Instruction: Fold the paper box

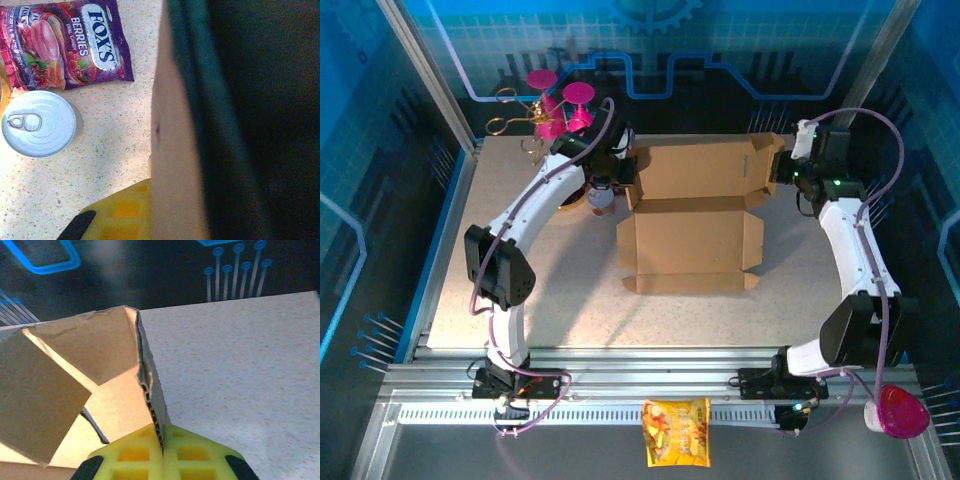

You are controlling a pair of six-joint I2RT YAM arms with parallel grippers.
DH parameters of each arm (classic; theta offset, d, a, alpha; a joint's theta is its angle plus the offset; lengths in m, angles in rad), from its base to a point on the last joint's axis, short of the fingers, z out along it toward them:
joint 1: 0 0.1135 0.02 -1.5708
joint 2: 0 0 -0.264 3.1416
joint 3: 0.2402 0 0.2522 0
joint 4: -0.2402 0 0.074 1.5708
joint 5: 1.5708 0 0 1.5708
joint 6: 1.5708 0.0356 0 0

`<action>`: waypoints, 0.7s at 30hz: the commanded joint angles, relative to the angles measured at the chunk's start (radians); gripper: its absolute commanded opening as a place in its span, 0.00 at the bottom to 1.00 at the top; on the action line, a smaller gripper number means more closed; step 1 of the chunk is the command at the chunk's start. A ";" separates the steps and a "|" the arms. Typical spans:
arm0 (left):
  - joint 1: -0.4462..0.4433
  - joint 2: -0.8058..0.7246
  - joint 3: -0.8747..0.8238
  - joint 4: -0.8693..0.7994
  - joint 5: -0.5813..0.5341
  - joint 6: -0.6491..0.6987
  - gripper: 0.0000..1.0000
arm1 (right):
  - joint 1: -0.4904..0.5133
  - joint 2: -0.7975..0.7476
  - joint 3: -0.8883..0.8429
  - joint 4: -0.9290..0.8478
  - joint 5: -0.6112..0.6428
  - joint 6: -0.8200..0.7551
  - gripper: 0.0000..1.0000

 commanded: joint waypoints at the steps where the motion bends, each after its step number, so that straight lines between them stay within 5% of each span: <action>1: 0.005 0.005 0.046 -0.010 0.020 -0.020 0.00 | 0.066 -0.088 -0.007 -0.029 0.245 0.009 0.00; 17: 0.003 0.041 0.077 0.001 0.012 -0.083 0.00 | 0.460 -0.077 0.048 -0.193 0.808 0.193 0.00; 21: 0.002 0.040 0.073 0.006 0.021 -0.087 0.00 | 0.485 -0.020 0.105 -0.218 0.812 0.224 0.00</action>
